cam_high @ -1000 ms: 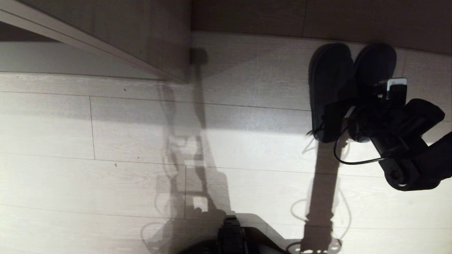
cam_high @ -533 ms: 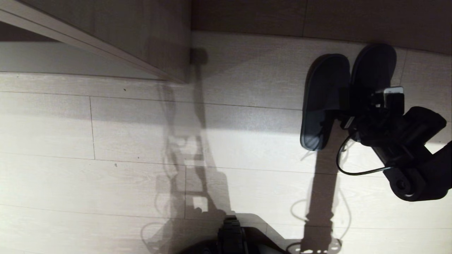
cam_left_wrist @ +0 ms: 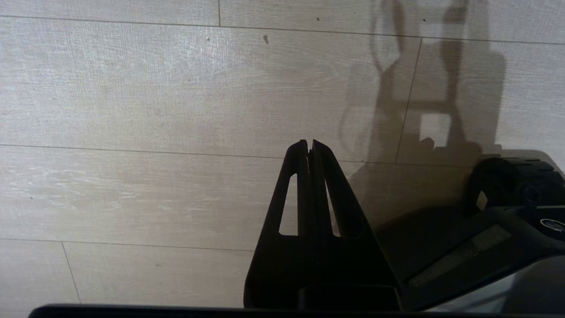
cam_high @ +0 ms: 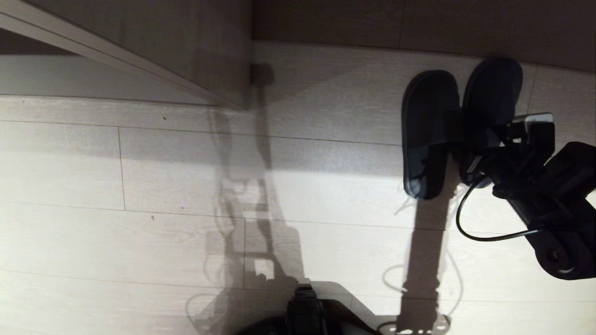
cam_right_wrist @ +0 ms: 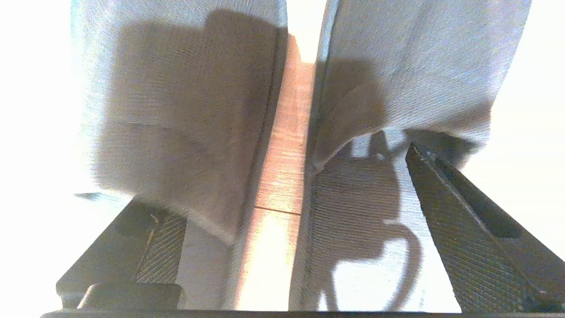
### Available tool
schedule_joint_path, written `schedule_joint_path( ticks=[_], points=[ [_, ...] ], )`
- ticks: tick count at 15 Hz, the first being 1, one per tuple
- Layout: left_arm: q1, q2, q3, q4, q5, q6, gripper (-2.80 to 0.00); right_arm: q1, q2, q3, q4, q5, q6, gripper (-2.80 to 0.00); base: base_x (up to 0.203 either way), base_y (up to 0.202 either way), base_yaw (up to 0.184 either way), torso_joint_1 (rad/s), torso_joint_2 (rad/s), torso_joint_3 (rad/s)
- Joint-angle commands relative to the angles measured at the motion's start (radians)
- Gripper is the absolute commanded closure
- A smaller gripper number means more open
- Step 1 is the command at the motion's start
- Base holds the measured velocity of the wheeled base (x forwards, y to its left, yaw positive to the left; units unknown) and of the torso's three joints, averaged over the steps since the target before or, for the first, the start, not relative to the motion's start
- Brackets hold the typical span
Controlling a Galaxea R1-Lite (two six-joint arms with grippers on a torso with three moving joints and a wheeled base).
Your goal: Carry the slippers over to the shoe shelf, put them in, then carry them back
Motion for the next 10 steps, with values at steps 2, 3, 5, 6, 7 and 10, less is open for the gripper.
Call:
schedule_joint_path(
  ticks=[2,3,5,6,7,10],
  points=[
    [0.001,0.0,0.0,0.0,0.0,0.0,0.0,-0.001,-0.064,0.069,-0.007,0.0,-0.003,-2.8,0.0,0.0,0.0,0.0,0.0,0.0],
    [0.0,-0.001,0.0,0.0,0.0,0.0,0.0,-0.001,-0.077,0.097,-0.007,0.0,-0.005,-2.8,0.0,0.0,0.0,0.0,0.0,0.0],
    [0.0,-0.001,0.0,0.0,0.0,0.0,0.0,-0.001,-0.104,0.142,-0.008,0.0,-0.01,-2.8,0.0,0.0,0.0,0.0,0.0,0.0],
    [0.0,0.0,0.0,0.0,0.0,0.0,0.0,-0.001,-0.12,0.164,-0.007,0.0,-0.016,-2.8,0.0,0.0,0.0,0.0,0.0,0.0],
    [0.0,0.0,0.0,0.0,0.0,0.0,0.0,-0.001,-0.138,0.189,-0.007,0.0,-0.022,-2.8,0.0,0.0,0.0,0.0,0.0,0.0],
    [0.0,-0.002,0.0,0.0,0.0,0.0,0.0,-0.001,-0.193,0.283,-0.009,0.005,-0.045,-2.8,0.0,0.0,0.0,0.0,0.0,0.0]
  ],
)
